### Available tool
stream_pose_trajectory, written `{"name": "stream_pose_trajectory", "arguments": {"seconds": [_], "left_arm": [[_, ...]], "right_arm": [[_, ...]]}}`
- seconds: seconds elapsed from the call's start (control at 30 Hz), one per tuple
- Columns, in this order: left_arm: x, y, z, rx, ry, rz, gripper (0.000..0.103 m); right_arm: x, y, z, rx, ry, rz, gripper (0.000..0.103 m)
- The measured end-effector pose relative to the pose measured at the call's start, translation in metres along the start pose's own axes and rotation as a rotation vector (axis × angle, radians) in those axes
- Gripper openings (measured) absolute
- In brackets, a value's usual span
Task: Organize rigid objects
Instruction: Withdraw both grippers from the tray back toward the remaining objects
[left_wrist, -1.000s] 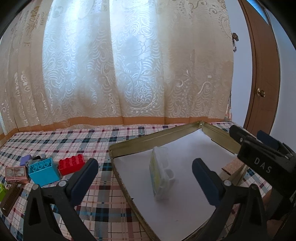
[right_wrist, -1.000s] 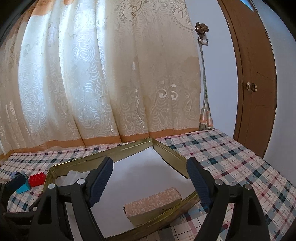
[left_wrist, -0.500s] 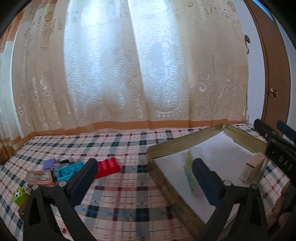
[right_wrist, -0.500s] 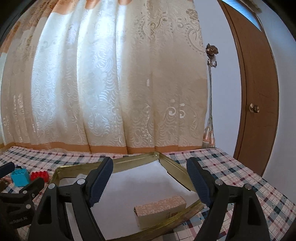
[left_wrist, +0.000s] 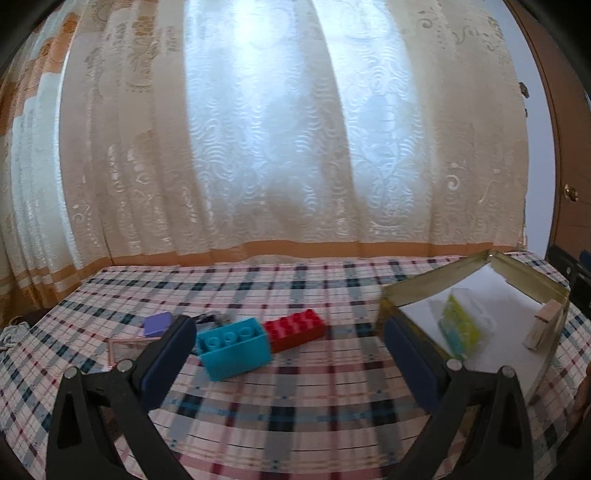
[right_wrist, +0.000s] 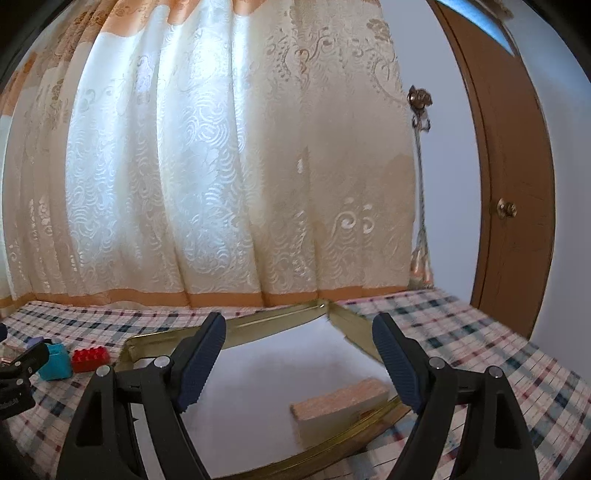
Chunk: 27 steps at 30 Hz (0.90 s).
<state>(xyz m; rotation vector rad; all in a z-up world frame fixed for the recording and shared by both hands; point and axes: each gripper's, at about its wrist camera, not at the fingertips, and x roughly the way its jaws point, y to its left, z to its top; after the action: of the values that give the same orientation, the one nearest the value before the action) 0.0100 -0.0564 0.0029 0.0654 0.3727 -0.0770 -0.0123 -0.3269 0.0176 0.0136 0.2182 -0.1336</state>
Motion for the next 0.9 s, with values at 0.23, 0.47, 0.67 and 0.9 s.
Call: {"name": "stream_pose_trajectory", "arguments": {"seconds": [0.23,0.47,0.67,0.9], "left_arm": [[0.001,0.02,-0.001,-0.008,-0.001,0.022,0.103],[0.002,0.037,-0.002,-0.019,0.006,0.035,0.103],[0.003,0.056,-0.004,-0.04,0.018,0.04,0.103],[0.005,0.08,-0.006,-0.065,0.033,0.041,0.103]], "right_arm": [[-0.002,0.023,-0.005,-0.015,0.036,0.015,0.084],[-0.006,0.059,-0.008,-0.037,0.05,0.042,0.084],[-0.01,0.096,-0.01,-0.069,0.052,0.089,0.084],[-0.013,0.13,-0.014,-0.07,0.073,0.141,0.084]]}}
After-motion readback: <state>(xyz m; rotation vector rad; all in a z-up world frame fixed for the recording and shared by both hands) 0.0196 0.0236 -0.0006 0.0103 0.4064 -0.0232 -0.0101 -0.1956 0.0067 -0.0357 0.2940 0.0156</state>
